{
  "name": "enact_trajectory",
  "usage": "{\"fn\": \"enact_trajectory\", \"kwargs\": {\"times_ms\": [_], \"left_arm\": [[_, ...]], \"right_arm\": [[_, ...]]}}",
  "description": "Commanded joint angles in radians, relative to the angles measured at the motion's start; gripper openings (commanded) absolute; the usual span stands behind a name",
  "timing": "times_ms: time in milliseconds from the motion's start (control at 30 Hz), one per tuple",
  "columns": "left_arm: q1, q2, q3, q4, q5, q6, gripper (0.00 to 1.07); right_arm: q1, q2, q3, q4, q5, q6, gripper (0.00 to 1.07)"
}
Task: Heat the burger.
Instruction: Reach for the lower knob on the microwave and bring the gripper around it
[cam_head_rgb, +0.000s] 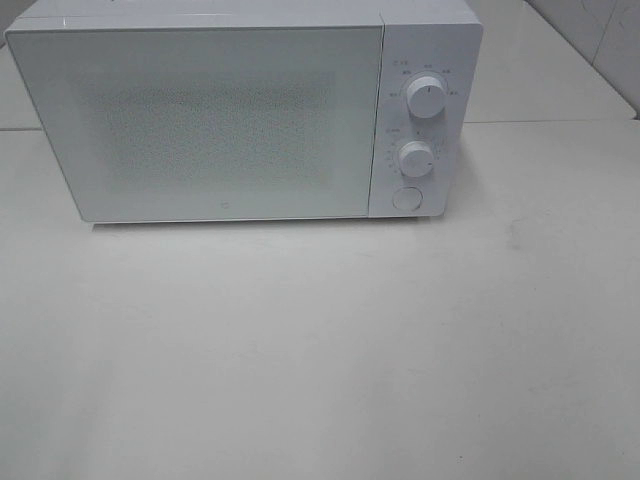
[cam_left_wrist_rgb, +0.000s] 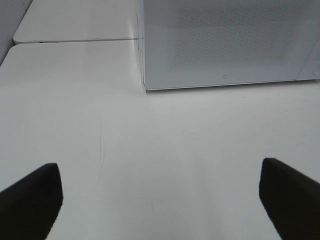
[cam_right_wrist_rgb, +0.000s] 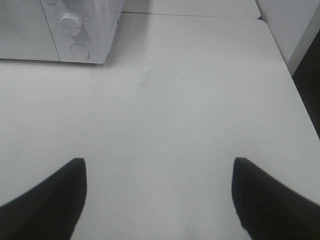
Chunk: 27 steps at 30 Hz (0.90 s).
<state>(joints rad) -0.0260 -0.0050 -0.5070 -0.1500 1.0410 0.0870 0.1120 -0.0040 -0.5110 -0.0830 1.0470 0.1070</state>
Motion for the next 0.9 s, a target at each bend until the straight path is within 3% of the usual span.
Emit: {"fn": "enact_trajectory", "kwargs": {"times_ms": [33, 900], "left_arm": [[0.002, -0.026, 0.006, -0.006, -0.002, -0.006, 1.01], [0.002, -0.025, 0.006, -0.004, -0.002, -0.007, 1.01]], "right_arm": [[-0.005, -0.026, 0.001, -0.001, -0.005, -0.008, 0.76], [-0.004, -0.022, 0.001, -0.002, -0.007, -0.005, 0.76]]}}
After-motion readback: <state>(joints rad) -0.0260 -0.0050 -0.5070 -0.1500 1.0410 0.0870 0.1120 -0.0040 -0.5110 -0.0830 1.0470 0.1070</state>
